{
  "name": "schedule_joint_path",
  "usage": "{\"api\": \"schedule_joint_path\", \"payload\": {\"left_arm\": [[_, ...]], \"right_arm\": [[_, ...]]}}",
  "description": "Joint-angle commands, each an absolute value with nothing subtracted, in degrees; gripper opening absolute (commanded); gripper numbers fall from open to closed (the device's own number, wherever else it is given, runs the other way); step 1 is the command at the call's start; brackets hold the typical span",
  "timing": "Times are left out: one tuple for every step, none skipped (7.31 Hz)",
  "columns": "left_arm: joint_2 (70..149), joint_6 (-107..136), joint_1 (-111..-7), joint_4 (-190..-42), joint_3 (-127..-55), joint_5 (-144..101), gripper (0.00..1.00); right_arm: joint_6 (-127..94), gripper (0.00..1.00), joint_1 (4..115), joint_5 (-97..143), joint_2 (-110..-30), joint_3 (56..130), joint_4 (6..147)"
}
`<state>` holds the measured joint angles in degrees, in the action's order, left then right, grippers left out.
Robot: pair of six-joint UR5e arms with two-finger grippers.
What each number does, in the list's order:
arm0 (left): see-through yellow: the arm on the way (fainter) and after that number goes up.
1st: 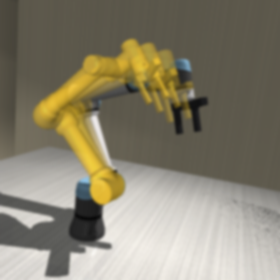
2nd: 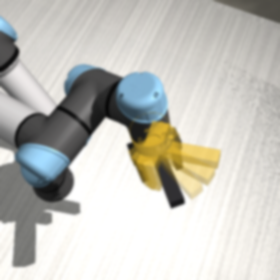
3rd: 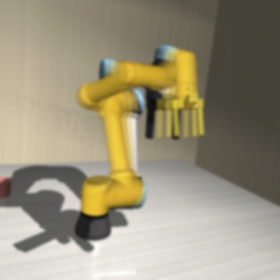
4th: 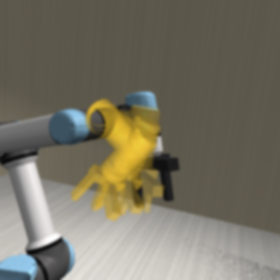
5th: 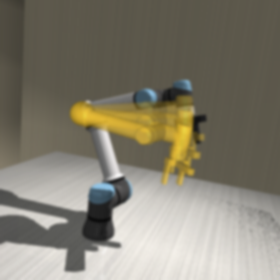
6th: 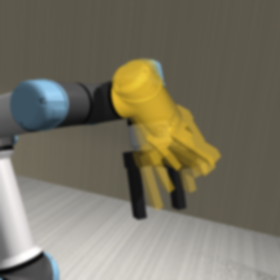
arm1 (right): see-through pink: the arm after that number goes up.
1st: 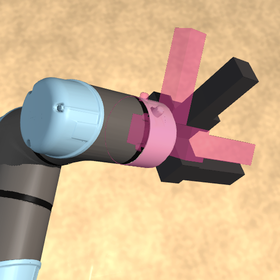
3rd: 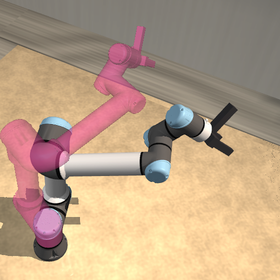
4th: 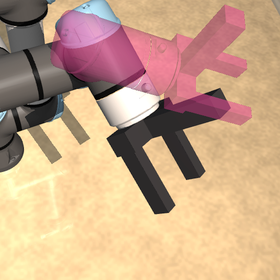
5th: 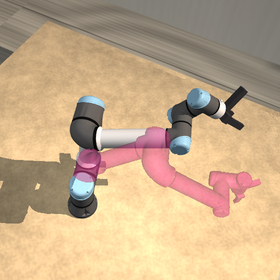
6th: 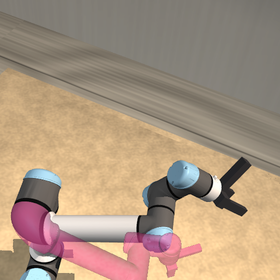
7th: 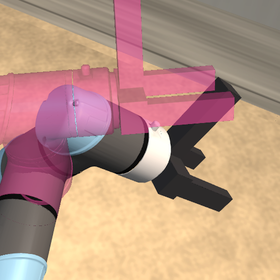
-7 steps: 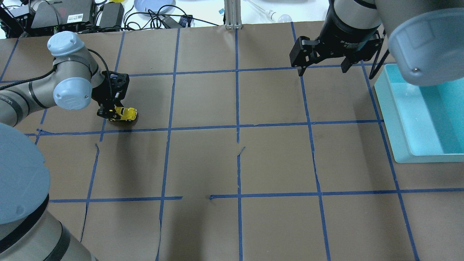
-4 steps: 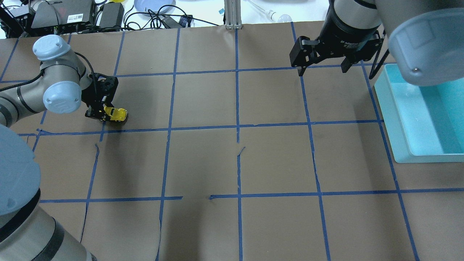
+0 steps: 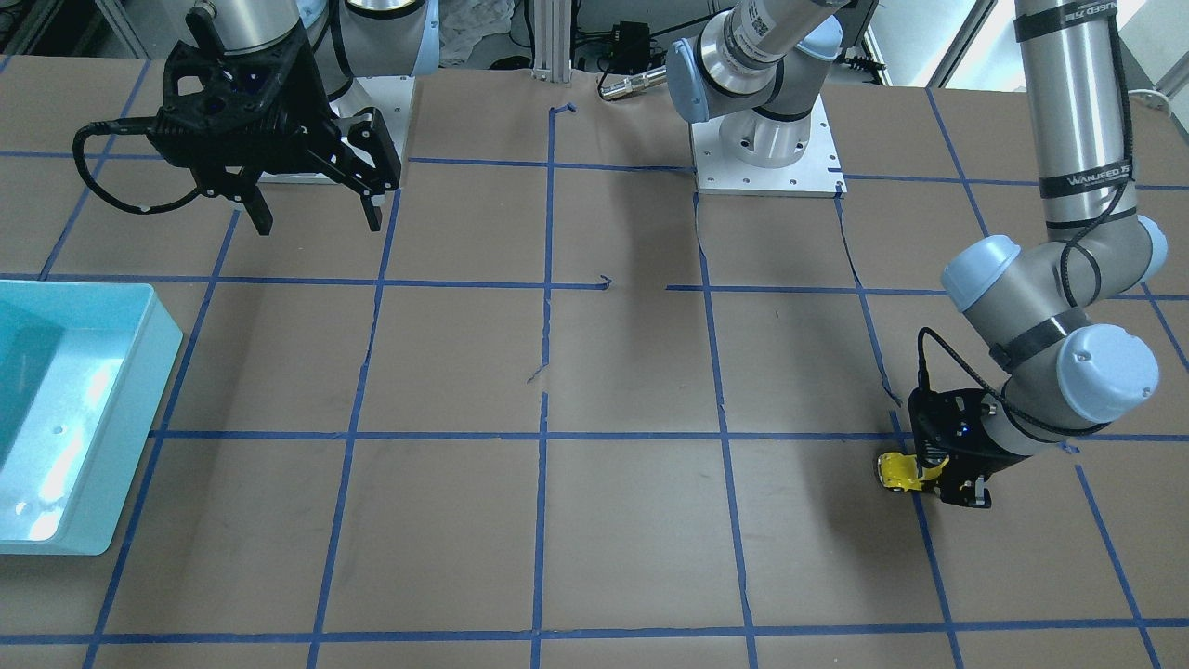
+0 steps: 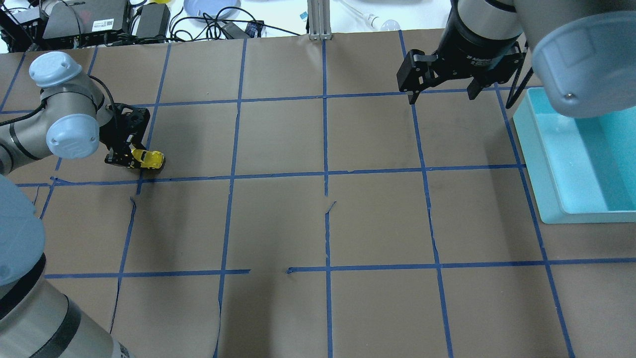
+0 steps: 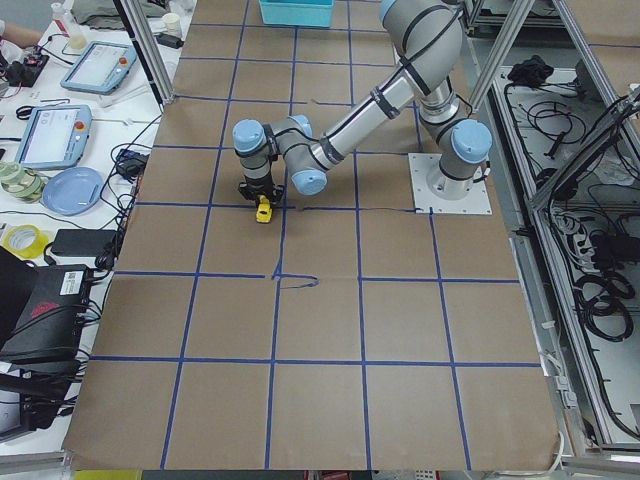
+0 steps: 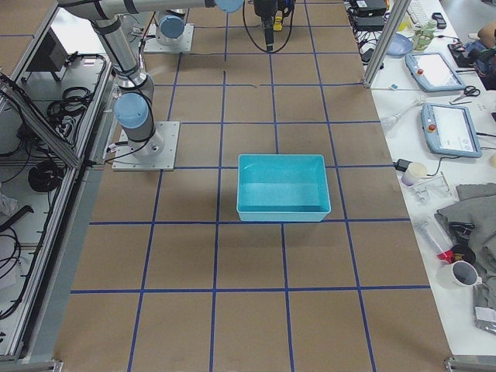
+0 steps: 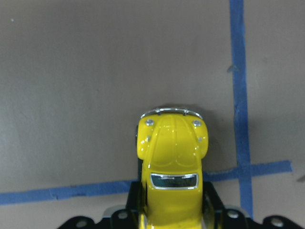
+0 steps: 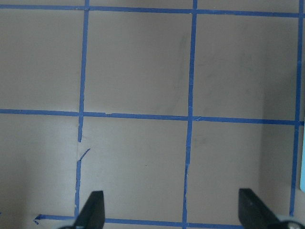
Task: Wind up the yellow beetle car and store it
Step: 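Drag the held car backward along the table toward the robot with the left gripper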
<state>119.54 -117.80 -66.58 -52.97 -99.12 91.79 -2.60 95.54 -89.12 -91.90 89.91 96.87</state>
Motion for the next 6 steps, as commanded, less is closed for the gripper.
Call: {"api": "schedule_joint_path", "payload": {"left_arm": [[119.88,-119.79,-64.34,-52.91,-99.14,91.67,0.09],[119.97,-119.79,-64.16,-52.91,-99.14,91.67,0.09],[119.97,-119.88,-62.94,-52.91,-99.14,91.67,0.1],[120.14,-120.06,-62.23,-53.0,-99.14,91.58,0.2],[120.23,-121.28,-62.05,-52.91,-99.14,91.67,0.21],[120.23,-122.94,-61.88,-52.82,-99.14,91.67,0.22]], "right_arm": [[-2.64,1.0,95.54,-89.12,-91.85,89.91,96.94],[-2.64,1.0,95.54,-89.12,-91.85,89.91,97.03],[-2.64,1.0,95.54,-89.03,-91.85,89.91,97.03],[-2.64,1.0,95.54,-89.03,-91.85,89.91,97.03],[-2.64,1.0,95.54,-89.03,-91.85,89.91,97.03],[-2.64,1.0,95.54,-89.03,-91.85,89.91,97.03]]}}
